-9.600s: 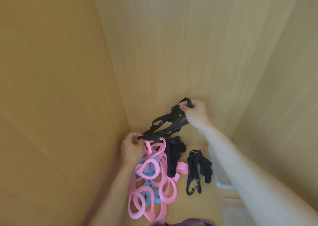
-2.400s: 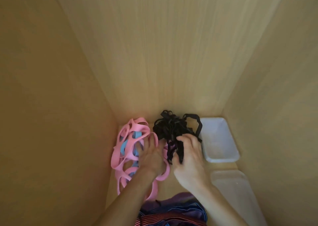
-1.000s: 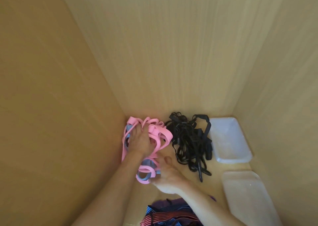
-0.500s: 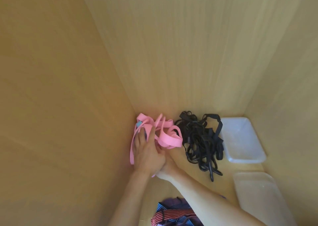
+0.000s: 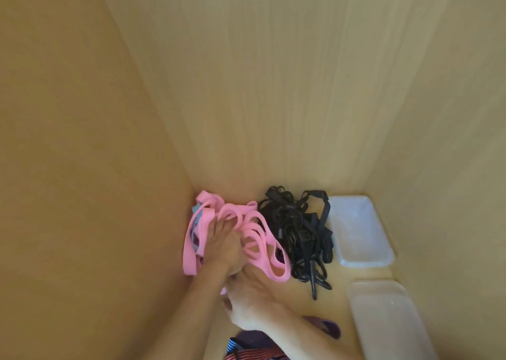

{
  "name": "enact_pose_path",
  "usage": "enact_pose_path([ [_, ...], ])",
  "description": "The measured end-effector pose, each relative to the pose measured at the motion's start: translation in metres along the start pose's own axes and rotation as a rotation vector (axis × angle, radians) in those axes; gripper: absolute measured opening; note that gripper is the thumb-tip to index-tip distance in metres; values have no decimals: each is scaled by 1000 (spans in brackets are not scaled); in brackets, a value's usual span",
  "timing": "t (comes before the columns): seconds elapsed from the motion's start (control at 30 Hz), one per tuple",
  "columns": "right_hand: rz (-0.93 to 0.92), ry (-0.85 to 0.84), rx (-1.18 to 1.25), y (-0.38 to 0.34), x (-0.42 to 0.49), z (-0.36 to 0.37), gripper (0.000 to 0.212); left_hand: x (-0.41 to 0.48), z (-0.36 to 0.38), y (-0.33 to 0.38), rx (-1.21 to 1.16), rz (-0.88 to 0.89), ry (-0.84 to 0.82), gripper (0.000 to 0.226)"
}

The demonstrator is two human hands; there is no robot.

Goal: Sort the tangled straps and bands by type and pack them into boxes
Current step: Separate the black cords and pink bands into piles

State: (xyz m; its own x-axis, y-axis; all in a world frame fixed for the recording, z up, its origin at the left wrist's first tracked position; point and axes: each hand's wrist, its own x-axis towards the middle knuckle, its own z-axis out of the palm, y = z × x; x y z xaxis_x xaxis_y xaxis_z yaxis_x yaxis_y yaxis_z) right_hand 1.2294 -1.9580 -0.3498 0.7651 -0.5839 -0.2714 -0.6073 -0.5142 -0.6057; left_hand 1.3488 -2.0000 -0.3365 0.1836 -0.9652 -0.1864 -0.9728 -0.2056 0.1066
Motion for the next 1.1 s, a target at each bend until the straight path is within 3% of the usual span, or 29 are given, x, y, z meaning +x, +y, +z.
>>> enact_pose_path([
  [0.17, -61, 79, 8, 2, -24, -9, 55, 6, -2, -7, -164, 4, 89, 26],
  [0.23, -42, 253, -37, 9, -34, -16, 51, 3, -1, -8, -176, 32, 158, 13],
  [0.37, 215, 593, -307, 26, -38, -32, 38, 5, -12, 0, -447, -9, 163, 19],
  [0.43, 334, 511, -387, 28, -35, -38, 43, 11, -20, 8, -641, -70, 161, 16],
  [0.57, 352, 387, -427, 28, -21, -35, 47, 14, -23, 12, -821, -101, 188, 11],
  [0.63, 327, 412, -400, 23, -17, -34, 47, 9, -25, 6, -785, -86, 229, 12],
  [0.7, 264, 460, -347, 19, -13, -30, 45, 5, -26, 2, -734, -72, 275, 28],
  [0.83, 43, 506, -92, 5, -5, -17, 42, 8, -26, 2, -781, 86, 314, 36],
  [0.97, -156, 525, -17, -6, -3, 1, 49, 21, -20, 2, -556, 229, 132, 33],
  [1.03, -177, 482, 17, -1, -5, 7, 41, 26, -11, -1, -460, 190, 8, 34],
  [1.1, -159, 467, 34, 8, -10, 8, 26, 27, -1, -8, -446, 147, -5, 34],
])
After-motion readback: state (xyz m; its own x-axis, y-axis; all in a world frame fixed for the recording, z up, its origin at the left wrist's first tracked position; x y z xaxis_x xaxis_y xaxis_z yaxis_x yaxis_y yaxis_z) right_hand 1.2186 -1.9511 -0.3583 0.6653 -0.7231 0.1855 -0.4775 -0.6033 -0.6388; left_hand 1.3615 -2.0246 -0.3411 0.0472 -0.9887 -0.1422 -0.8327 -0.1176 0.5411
